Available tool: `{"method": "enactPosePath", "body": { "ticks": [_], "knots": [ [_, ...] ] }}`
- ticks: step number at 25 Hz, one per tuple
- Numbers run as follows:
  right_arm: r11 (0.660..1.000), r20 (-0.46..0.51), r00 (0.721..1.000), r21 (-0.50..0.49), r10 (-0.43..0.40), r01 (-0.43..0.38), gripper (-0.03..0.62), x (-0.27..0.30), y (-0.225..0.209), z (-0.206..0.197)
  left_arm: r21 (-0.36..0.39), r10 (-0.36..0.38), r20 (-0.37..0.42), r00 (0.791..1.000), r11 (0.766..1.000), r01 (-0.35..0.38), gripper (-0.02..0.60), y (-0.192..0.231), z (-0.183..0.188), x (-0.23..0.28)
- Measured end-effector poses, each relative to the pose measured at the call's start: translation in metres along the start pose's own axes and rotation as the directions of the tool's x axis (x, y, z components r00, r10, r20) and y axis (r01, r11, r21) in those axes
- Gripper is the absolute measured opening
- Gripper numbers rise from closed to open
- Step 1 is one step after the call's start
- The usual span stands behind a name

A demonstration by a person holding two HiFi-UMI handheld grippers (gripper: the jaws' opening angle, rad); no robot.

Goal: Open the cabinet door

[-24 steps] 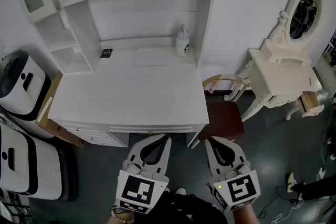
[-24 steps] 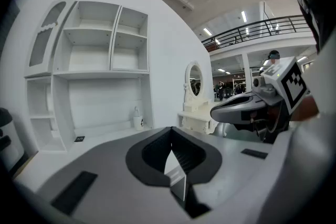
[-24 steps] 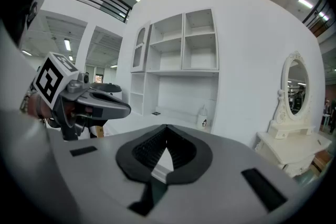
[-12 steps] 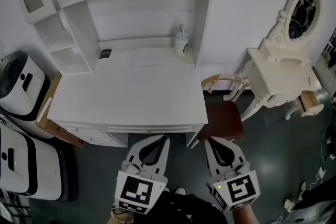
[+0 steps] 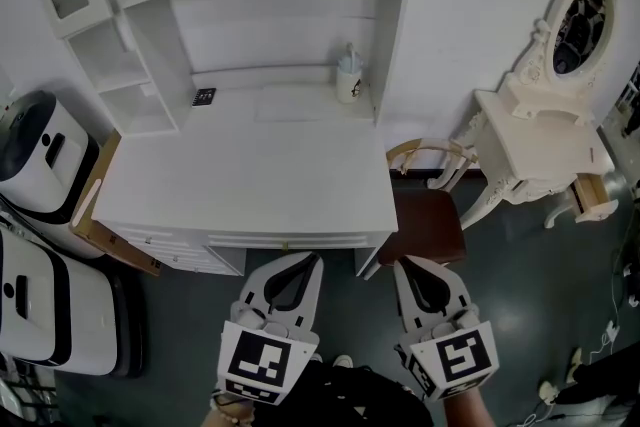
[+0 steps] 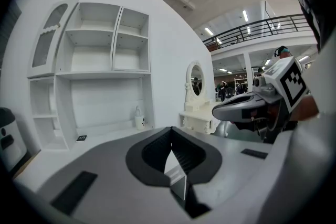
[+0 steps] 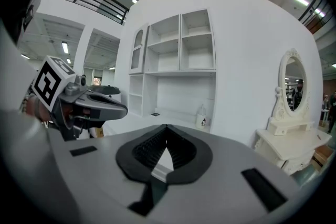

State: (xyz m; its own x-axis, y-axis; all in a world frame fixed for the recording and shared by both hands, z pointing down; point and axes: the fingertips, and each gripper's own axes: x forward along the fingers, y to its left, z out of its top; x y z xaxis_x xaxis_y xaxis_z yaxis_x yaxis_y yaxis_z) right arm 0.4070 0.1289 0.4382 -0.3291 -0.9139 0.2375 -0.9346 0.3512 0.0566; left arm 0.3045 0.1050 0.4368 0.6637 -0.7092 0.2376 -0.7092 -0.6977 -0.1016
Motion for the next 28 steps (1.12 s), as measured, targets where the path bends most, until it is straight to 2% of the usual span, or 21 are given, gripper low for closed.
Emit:
{"method": "enactPosePath", "body": {
  "ticks": [13,28],
  "knots": [
    [0.999,0.008,0.999,-0.007,0.042,-0.041,0.0,-0.007,0.001,0.003,-0.012,0.045,-0.004,0.999,0.999,-0.045,0.0,-0.006,0.001,-0.01],
    [0.989,0.026,0.989,-0.039,0.143,-0.141,0.001,-0.024,0.016,-0.002,-0.06,0.17,-0.009,0.985,0.984,-0.17,0.0,-0.02,-0.001,-0.044]
  ]
}}
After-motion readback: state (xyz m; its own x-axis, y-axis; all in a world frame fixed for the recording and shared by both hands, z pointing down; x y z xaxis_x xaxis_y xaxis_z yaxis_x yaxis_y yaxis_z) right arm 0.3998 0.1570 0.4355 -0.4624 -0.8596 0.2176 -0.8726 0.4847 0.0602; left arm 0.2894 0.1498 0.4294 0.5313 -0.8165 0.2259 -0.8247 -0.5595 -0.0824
